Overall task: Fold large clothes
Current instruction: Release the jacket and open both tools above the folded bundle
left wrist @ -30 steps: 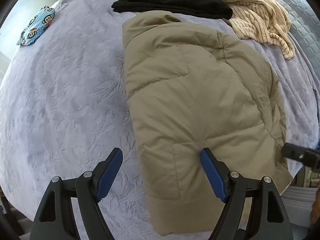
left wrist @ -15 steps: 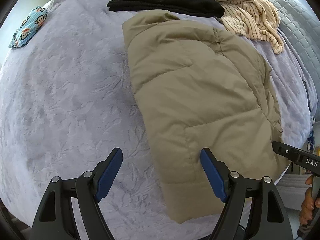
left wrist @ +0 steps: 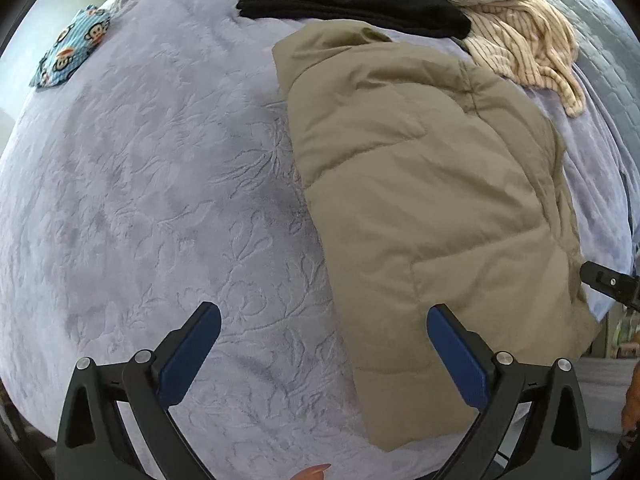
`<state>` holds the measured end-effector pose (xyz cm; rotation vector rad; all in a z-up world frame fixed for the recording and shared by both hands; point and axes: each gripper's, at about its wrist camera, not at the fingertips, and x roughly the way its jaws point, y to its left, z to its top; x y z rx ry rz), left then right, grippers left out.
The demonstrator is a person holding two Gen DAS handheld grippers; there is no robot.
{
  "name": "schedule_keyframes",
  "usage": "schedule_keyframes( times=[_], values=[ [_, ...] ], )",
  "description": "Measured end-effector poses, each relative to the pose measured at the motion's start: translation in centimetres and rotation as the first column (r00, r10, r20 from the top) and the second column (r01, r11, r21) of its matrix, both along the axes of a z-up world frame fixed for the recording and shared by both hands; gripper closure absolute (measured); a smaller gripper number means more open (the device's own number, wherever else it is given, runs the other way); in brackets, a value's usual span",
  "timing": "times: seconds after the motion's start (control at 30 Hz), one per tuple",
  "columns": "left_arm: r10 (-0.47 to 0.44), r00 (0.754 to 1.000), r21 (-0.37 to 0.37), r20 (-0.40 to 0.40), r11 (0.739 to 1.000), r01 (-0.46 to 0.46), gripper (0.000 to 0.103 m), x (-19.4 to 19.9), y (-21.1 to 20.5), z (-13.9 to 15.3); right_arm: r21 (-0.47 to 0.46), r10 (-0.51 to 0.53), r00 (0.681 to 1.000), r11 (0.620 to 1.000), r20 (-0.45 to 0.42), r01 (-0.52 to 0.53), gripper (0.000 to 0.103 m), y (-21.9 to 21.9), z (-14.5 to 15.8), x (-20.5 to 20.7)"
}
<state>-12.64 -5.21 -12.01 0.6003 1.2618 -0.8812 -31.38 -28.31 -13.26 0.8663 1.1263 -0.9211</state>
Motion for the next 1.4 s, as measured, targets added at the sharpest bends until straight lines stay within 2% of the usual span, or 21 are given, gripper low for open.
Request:
schedule_keyframes(
  times=[0.03, 0.1, 0.17, 0.33, 0.37, 0.4, 0.43, 0.6, 0.93, 1.13, 1.2, 1.23, 1.4],
  values=[
    [0.006, 1.0, 0.001, -0.001, 1.0, -0.006, 0.0, 0.0, -0.2, 0.0, 0.004, 0.005, 1.0, 1.0, -0.004, -0.005, 0.03, -0.9, 0.0, 0.0],
    [0.014, 1.0, 0.013, 0.005, 1.0, -0.014, 0.0, 0.0, -0.8, -0.1, 0.017, 0.019, 1.0, 1.0, -0.006, -0.019, 0.019, -2.4, -0.2, 0.0],
    [0.028, 1.0, 0.023, 0.002, 0.999, -0.028, 0.0, 0.0, -1.4, -0.2, 0.042, 0.046, 0.999, 0.998, 0.001, -0.046, 0.019, -4.5, -0.5, -0.1],
    [0.053, 0.999, 0.037, 0.002, 0.998, -0.053, 0.0, 0.1, -2.6, -0.6, 0.075, 0.067, 0.998, 0.995, 0.014, -0.068, 0.018, -6.3, -1.1, -0.5],
    [0.058, 0.998, 0.043, 0.0, 0.997, -0.058, 0.0, 0.2, -2.8, -0.7, 0.093, 0.065, 0.998, 0.993, 0.022, -0.067, 0.015, -6.7, -1.4, -0.8],
    [0.062, 0.998, 0.048, 0.0, 0.997, -0.062, 0.0, 0.2, -3.0, -0.7, 0.102, 0.064, 0.997, 0.993, 0.033, -0.067, 0.003, -6.9, -1.5, -1.0],
    [0.063, 0.998, 0.05, 0.002, 0.997, -0.063, 0.0, 0.2, -3.1, -0.7, 0.109, 0.063, 0.997, 0.992, 0.047, -0.068, 0.001, -7.1, -1.6, -1.3],
    [0.081, 0.997, 0.058, -0.015, 0.995, -0.08, 0.0, 0.5, -3.6, -1.0, 0.144, 0.058, 0.996, 0.987, 0.069, -0.067, 0.0, -8.2, -2.6, -2.0],
    [0.122, 0.984, 0.044, -0.129, 0.992, -0.117, 0.0, 1.8, -4.4, -1.8, 0.218, 0.05, 0.992, 0.973, 0.116, -0.074, 0.0, -10.3, -4.5, -3.0],
    [0.107, 0.988, 0.052, -0.111, 0.993, -0.102, 0.0, 1.5, -5.2, -2.1, 0.298, 0.072, 0.972, 0.944, 0.225, -0.139, 0.0, -11.0, -5.3, -2.0],
    [0.112, 0.987, 0.053, -0.115, 0.993, -0.106, 0.0, 1.5, -5.5, -2.2, 0.304, 0.113, 0.974, 0.937, 0.197, -0.171, 0.0, -11.0, -5.9, -1.1],
    [0.113, 0.987, 0.053, -0.116, 0.993, -0.107, 0.0, 1.5, -5.5, -2.2, 0.297, 0.149, 0.979, 0.937, 0.14, -0.185, 0.0, -11.3, -6.8, -0.2],
    [0.108, 0.987, 0.055, -0.116, 0.993, -0.102, 0.0, 1.7, -5.4, -2.4, 0.32, 0.163, 0.98, 0.928, 0.115, -0.192, 0.0, -12.1, -8.4, 0.8]
  ],
)
